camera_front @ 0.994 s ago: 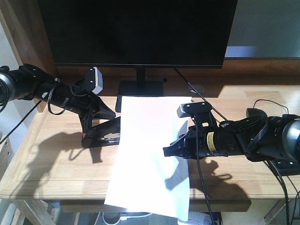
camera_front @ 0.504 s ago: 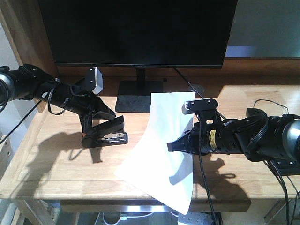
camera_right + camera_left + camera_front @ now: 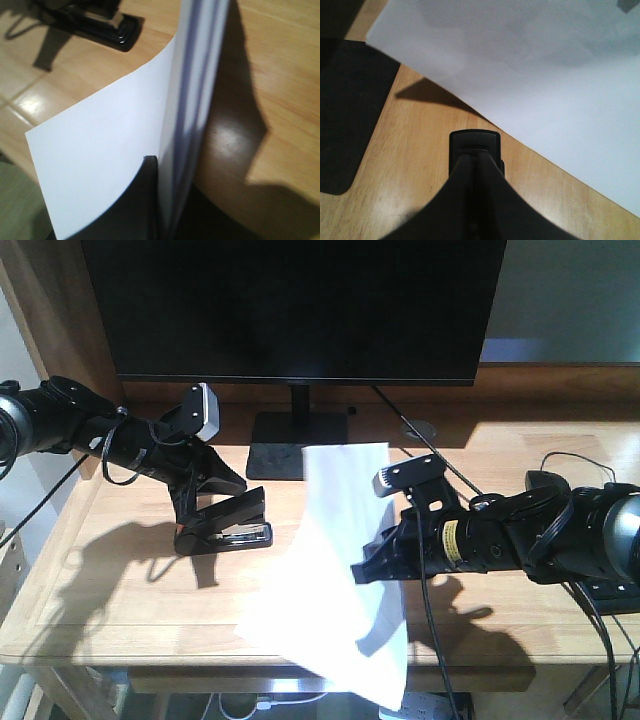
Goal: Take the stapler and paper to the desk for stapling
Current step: 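Lower the paper stack flat beside the stapler with the right gripper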
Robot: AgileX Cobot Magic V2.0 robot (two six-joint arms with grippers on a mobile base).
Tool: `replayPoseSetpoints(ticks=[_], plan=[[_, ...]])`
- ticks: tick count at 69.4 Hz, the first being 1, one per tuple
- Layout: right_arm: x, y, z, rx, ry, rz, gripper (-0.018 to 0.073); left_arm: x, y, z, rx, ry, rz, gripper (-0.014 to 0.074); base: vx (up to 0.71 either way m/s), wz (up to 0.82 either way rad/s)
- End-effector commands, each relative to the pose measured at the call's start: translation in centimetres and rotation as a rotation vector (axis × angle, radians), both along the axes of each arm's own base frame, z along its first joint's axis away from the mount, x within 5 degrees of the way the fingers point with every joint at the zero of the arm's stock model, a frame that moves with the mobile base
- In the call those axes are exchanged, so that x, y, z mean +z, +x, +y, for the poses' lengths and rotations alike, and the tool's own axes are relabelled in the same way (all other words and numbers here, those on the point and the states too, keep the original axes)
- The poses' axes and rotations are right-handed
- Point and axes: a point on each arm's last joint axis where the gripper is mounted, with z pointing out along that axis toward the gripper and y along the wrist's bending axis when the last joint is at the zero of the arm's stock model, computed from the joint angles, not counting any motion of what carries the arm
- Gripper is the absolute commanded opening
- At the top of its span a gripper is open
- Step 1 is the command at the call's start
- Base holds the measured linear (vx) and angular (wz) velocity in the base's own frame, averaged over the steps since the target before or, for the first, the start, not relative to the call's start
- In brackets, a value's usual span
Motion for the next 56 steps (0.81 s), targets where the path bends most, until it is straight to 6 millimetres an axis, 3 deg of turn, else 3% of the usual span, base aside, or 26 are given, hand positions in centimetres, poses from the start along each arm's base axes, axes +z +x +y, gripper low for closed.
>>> replayPoseSetpoints(ticks=[1, 25, 56], plan=[[2.0, -0.09, 0.6, 0.097, 0.037, -0.059, -0.0003, 3.67, -0.09, -0.38, 0.012, -0.068, -0.061, -0.0006, 0.0, 0.0], [2.85, -0.23, 1.51, 0.133, 0.17, -0.083, -0.0003, 3.67, -0.09, -0.38, 0.012, -0.068, -0.061, -0.0006, 0.0, 0.0], [2.82, 0.63, 0.89, 0.025, 0.134, -0.123, -0.0003, 3.67, -0.09, -0.38, 0.012, -0.068, -0.061, -0.0006, 0.0, 0.0]])
